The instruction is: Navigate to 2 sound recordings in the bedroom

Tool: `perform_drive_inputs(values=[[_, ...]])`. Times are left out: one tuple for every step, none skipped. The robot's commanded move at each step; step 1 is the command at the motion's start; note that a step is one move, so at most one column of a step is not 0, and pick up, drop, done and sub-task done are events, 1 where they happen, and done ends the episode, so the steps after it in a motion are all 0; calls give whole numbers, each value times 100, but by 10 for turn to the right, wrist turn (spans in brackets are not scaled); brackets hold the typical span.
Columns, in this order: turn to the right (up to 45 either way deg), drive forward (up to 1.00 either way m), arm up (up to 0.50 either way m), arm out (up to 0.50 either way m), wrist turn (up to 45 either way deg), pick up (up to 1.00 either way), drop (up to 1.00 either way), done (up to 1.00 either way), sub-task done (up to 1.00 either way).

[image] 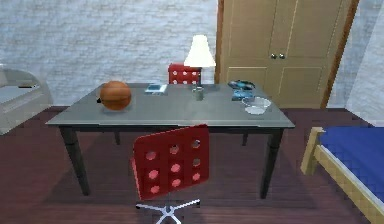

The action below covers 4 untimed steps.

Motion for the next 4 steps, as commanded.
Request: perform_drive_inputs(values=[[-450, 0, 0, 0, 0, 0, 0, 0, 0], [-360, 0, 0, 0, 0, 0, 0, 0, 0], [0, 100, 0, 0, 0, 0, 0, 0, 0], [0, 100, 0, 0, 0, 0, 0, 0, 0]])
